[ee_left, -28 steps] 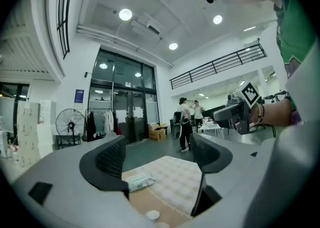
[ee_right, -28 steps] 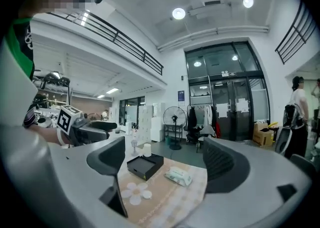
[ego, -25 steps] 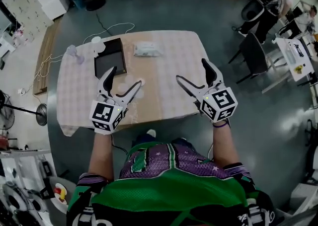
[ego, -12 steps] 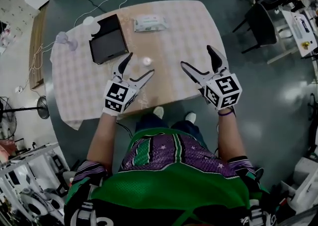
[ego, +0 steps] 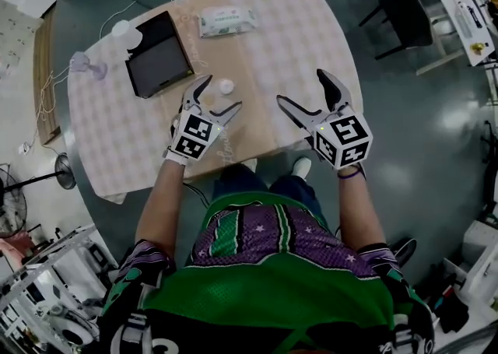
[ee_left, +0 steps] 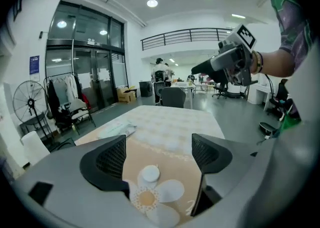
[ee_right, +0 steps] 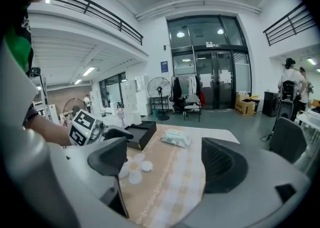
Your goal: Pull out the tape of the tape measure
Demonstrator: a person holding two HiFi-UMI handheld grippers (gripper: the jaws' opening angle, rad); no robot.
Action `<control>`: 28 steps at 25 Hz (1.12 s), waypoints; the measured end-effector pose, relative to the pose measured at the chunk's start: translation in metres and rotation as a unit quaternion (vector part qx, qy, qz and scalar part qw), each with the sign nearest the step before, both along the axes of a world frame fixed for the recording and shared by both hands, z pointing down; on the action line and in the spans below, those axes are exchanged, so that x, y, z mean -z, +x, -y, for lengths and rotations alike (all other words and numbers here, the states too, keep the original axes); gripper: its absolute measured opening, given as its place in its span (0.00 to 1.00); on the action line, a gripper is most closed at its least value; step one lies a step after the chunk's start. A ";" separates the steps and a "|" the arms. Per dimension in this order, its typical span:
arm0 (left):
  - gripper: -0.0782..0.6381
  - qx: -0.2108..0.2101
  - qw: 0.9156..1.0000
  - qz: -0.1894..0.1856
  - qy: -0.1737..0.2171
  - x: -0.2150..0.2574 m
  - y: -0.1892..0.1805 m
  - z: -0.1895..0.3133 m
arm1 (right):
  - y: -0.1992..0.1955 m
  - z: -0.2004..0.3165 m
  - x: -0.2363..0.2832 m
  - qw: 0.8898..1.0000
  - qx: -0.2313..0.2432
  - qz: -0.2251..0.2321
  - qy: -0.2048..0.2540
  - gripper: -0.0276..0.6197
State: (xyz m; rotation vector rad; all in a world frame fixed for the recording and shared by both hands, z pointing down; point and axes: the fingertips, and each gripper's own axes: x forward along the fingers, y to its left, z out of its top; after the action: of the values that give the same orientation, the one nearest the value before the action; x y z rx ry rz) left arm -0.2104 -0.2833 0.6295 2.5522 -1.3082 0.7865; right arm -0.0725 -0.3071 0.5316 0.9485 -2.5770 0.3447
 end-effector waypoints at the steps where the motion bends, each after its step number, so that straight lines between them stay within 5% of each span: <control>1: 0.69 -0.005 1.000 0.012 -0.005 -0.007 0.000 0.002 | -0.002 0.002 -0.003 1.000 0.000 -0.001 -0.002 0.75; 28: 0.69 0.018 0.985 0.041 -0.169 -0.160 -0.021 0.051 | -0.031 0.043 -0.091 0.997 0.019 -0.024 -0.077 0.70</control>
State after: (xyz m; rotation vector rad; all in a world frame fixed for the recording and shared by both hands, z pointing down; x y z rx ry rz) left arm -0.2319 -0.3341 0.7897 2.2458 -1.1270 1.0177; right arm -0.1040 -0.3498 0.6225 0.8409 -2.4804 0.4944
